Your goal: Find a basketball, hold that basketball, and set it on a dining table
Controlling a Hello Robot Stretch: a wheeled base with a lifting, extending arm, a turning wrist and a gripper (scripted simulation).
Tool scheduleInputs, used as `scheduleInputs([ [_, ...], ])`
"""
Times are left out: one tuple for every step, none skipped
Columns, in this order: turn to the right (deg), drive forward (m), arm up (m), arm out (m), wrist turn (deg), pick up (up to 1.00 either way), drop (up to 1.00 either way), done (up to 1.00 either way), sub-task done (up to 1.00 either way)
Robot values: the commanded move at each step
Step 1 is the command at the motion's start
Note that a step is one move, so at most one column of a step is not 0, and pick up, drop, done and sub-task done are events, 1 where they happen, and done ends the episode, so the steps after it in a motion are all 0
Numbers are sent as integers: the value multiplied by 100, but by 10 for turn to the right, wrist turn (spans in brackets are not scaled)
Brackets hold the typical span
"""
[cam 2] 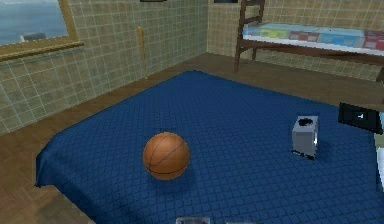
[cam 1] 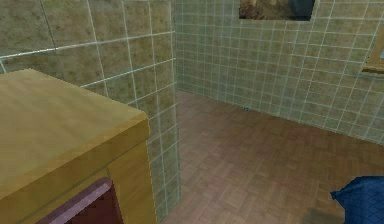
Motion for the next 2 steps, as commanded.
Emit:
scheduleInputs([
  [0,0,0,38,0,0,0,0,0],
  [0,0,0,0,450,0,0,0,0],
])
